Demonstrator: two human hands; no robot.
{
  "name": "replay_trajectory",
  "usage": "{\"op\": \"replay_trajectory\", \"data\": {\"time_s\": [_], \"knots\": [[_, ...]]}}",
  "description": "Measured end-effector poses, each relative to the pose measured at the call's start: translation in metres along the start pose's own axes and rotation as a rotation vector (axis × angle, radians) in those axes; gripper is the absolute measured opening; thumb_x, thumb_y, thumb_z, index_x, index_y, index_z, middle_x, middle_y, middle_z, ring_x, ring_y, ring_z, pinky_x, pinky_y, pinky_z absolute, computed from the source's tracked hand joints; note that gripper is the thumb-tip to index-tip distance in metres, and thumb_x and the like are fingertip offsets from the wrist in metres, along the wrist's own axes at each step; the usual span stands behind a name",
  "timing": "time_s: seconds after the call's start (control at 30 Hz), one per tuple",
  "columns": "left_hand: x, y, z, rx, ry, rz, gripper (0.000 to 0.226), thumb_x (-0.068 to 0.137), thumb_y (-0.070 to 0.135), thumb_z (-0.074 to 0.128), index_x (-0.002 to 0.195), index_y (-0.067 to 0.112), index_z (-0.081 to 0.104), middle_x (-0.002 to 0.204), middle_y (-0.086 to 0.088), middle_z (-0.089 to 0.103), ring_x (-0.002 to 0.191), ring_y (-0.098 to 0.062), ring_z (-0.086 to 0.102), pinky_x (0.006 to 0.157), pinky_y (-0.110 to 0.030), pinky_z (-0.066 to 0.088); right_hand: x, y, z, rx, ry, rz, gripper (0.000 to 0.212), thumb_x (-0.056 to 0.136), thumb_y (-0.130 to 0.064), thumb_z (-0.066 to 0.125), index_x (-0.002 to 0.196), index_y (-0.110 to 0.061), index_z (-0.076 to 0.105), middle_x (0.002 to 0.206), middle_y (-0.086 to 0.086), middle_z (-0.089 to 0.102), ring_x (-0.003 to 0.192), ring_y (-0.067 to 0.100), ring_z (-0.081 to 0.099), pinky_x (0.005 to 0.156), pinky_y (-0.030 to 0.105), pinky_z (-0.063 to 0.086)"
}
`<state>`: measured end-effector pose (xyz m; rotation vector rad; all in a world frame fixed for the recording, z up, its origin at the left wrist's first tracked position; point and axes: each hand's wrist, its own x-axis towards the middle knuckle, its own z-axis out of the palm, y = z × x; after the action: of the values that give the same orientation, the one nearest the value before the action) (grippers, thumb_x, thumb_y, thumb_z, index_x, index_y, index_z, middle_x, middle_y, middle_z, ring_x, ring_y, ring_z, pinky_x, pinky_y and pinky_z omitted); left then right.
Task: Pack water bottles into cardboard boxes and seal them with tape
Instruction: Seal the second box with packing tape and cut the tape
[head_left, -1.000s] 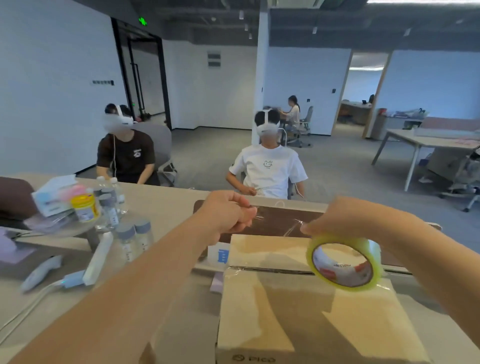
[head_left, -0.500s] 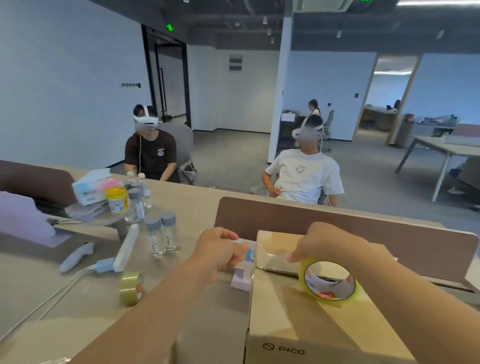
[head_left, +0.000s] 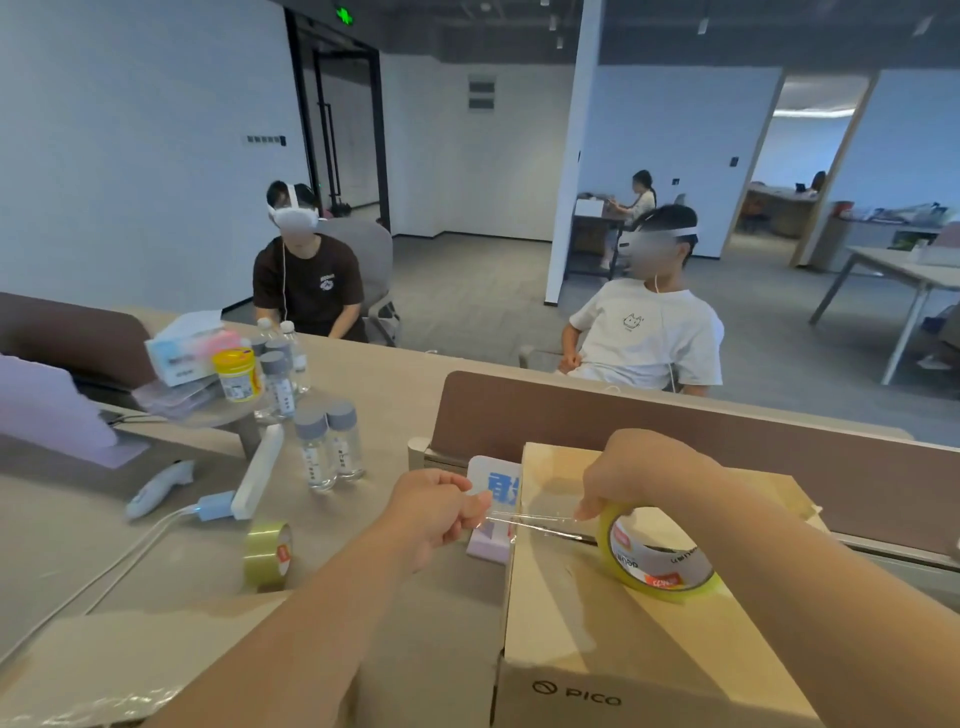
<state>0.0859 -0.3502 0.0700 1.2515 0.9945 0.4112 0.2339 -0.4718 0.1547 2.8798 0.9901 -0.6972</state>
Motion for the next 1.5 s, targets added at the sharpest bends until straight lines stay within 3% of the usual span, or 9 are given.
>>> {"op": "replay_trajectory", "data": {"time_s": [0.13,0.43,0.57,0.7,1.03,1.17,1.3,1.43,1.5], "knots": [[0.004,-0.010,-0.001,-0.003,0.004,-0.050,0.026,0.079,-0.004,0.072,0.096,0.007,0.055,0.076,-0.009,0.068,0.047,-0.010,0.061,0.044,-0.017,0.037,0.006,-0.007,0.002,-0.061,-0.031,0.013,0.033,0.070,-0.042,0.077,0.068,-0.014,0.060,0.079,0.000,0.067,0.084,0.023,0.062,0.089,0.036,0.050],[0.003,-0.010,0.000,-0.119,-0.010,-0.108,0.029,0.077,-0.007,0.072,0.096,0.008,0.056,0.074,-0.007,0.069,0.054,-0.013,0.064,0.039,-0.017,0.035,0.007,-0.007,-0.001,-0.059,-0.064,0.013,0.034,0.074,-0.042,0.074,0.067,-0.010,0.064,0.082,0.002,0.065,0.089,0.023,0.060,0.092,0.035,0.047],[0.001,0.004,0.001,-0.153,-0.026,-0.004,0.029,0.076,-0.006,0.072,0.092,0.010,0.054,0.069,-0.005,0.066,0.045,-0.010,0.060,0.042,-0.018,0.033,0.004,0.003,-0.002,0.006,-0.052,0.015,0.034,0.073,-0.042,0.075,0.069,-0.009,0.067,0.085,0.004,0.063,0.093,0.025,0.060,0.085,0.033,0.045],[0.004,0.015,0.006,-0.103,-0.035,0.064,0.029,0.076,-0.006,0.072,0.092,0.011,0.054,0.072,-0.005,0.067,0.051,-0.013,0.062,0.044,-0.019,0.032,0.001,0.011,-0.006,0.101,-0.049,0.025,0.033,0.072,-0.041,0.077,0.075,-0.009,0.068,0.080,0.003,0.060,0.085,0.025,0.055,0.075,0.031,0.041],[0.019,-0.007,0.004,-0.040,0.019,-0.038,0.030,0.074,-0.004,0.074,0.089,0.014,0.055,0.076,-0.006,0.069,0.051,-0.010,0.061,0.041,-0.018,0.029,0.000,-0.002,-0.005,-0.022,-0.129,0.003,0.037,0.085,-0.040,0.066,0.066,-0.011,0.055,0.083,0.002,0.057,0.093,0.025,0.052,0.088,0.032,0.041],[0.018,-0.015,0.006,-0.048,0.037,-0.073,0.030,0.074,-0.001,0.075,0.091,0.014,0.056,0.072,-0.003,0.070,0.052,-0.009,0.061,0.043,-0.018,0.028,-0.002,-0.008,-0.006,-0.108,-0.174,-0.024,0.037,0.090,-0.041,0.059,0.077,-0.006,0.058,0.095,0.005,0.056,0.096,0.025,0.049,0.085,0.031,0.038],[0.019,-0.032,0.010,-0.101,0.022,-0.117,0.026,0.078,0.003,0.074,0.097,0.012,0.059,0.081,-0.003,0.073,0.057,-0.008,0.067,0.040,-0.016,0.025,0.003,-0.009,-0.003,-0.108,-0.176,0.002,0.038,0.086,-0.041,0.064,0.067,-0.009,0.057,0.093,0.006,0.058,0.094,0.026,0.051,0.085,0.032,0.040],[0.011,-0.048,0.029,-0.162,-0.067,-0.208,0.009,0.086,0.006,0.061,0.090,0.014,0.064,0.047,0.010,0.059,0.036,0.002,0.051,0.046,-0.017,0.022,0.009,-0.008,-0.003,-0.103,-0.156,0.013,0.037,0.082,-0.041,0.068,0.066,-0.008,0.061,0.086,0.005,0.059,0.092,0.027,0.053,0.084,0.033,0.042],[0.011,-0.051,0.034,-0.200,-0.081,-0.253,0.010,0.087,0.007,0.057,0.087,0.016,0.063,0.041,0.011,0.052,0.031,0.003,0.043,0.045,-0.016,0.023,0.010,-0.010,-0.002,-0.119,-0.167,0.003,0.037,0.082,-0.041,0.068,0.065,-0.009,0.061,0.081,0.003,0.058,0.092,0.026,0.053,0.085,0.033,0.043]]}}
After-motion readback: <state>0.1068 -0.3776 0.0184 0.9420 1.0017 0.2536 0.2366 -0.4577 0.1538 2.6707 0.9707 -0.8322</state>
